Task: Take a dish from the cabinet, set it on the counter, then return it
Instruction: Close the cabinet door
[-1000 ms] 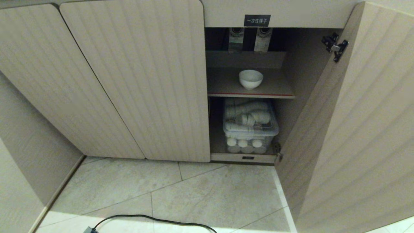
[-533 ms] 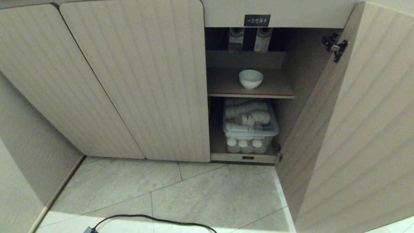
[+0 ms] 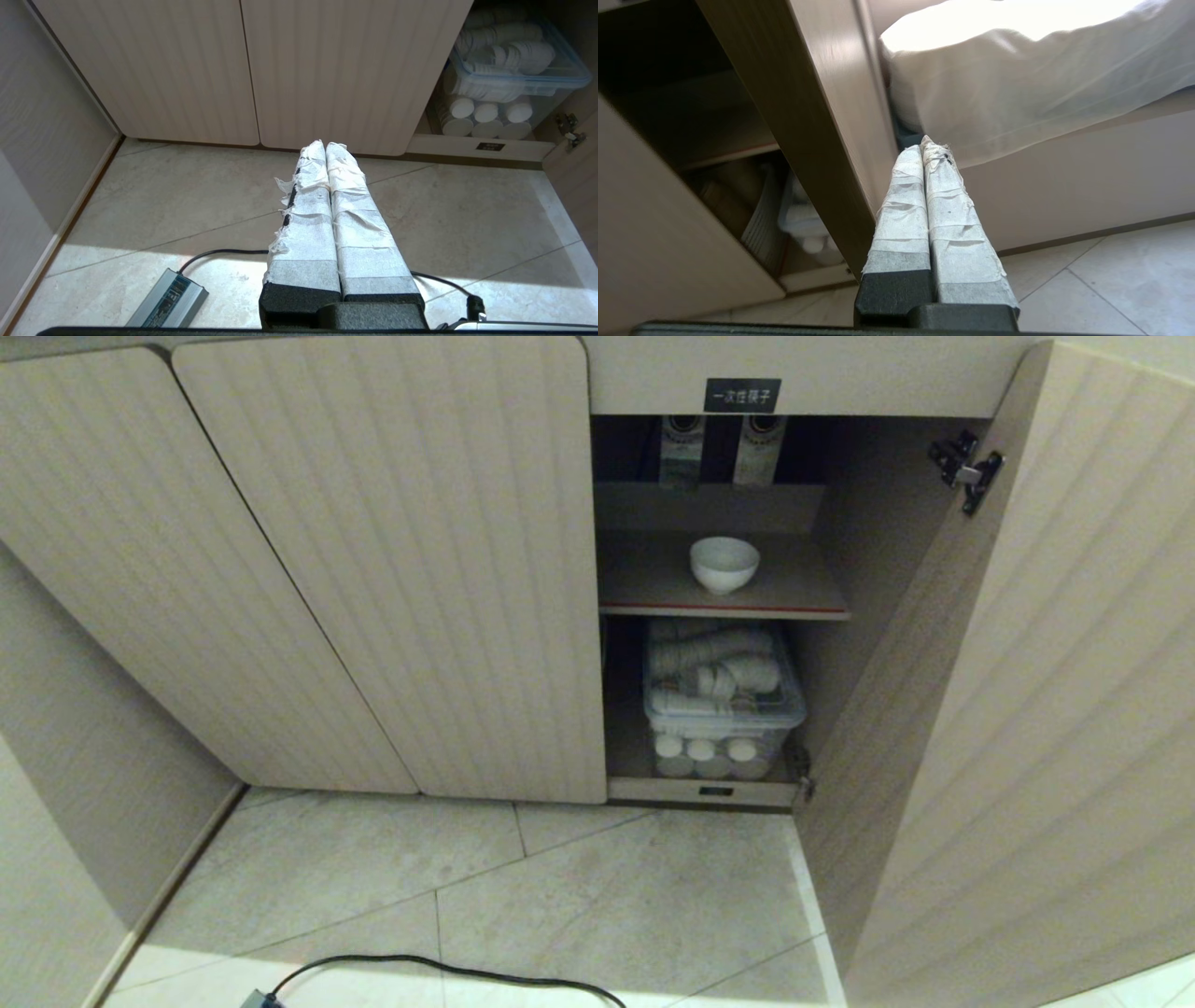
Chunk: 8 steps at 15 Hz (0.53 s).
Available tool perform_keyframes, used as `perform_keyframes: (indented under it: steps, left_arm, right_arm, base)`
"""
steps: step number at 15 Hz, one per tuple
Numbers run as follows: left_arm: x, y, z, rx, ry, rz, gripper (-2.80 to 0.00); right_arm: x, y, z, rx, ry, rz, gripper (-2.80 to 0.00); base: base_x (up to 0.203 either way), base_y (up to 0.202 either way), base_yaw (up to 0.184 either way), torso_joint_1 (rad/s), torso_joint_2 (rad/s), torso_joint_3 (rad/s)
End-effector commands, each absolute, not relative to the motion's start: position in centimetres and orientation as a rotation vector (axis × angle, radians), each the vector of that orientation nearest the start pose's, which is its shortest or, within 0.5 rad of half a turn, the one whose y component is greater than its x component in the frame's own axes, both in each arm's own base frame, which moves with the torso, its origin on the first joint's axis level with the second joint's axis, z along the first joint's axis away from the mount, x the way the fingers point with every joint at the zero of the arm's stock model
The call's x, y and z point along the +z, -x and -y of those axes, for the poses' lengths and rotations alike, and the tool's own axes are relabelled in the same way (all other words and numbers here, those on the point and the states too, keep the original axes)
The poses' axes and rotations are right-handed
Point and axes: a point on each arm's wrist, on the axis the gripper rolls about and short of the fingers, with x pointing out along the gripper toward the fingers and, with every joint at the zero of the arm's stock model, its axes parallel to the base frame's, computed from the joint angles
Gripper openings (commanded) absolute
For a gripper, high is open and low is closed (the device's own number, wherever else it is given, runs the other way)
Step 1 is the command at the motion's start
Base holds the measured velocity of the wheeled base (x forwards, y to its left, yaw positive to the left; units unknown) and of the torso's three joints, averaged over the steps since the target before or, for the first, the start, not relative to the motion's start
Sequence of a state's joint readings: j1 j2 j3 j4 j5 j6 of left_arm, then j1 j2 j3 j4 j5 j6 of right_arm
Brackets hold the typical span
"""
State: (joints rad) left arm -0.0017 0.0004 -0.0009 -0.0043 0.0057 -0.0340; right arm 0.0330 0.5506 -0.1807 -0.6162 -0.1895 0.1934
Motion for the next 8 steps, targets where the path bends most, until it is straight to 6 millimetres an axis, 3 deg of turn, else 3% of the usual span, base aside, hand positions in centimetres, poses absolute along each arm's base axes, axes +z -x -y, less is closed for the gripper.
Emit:
perform_keyframes:
  steps: [1, 8]
  left_arm:
    - [7.6, 2.3, 0.0, 0.003, 0.035, 0.006, -2.80]
    - [7.6, 2.3, 0.0, 0.005, 0.034, 0.006, -2.80]
  right_arm:
    - [18.7, -3.4, 0.2, -0.104, -0.215, 0.250, -2.80]
    - [17.6, -4.1, 0.0, -0.002, -0.199, 0.169, -2.80]
  base:
    - [0.000, 0.000, 0.000, 0.000, 0.00, 0.000]
    - [0.000, 0.000, 0.000, 0.000, 0.00, 0.000]
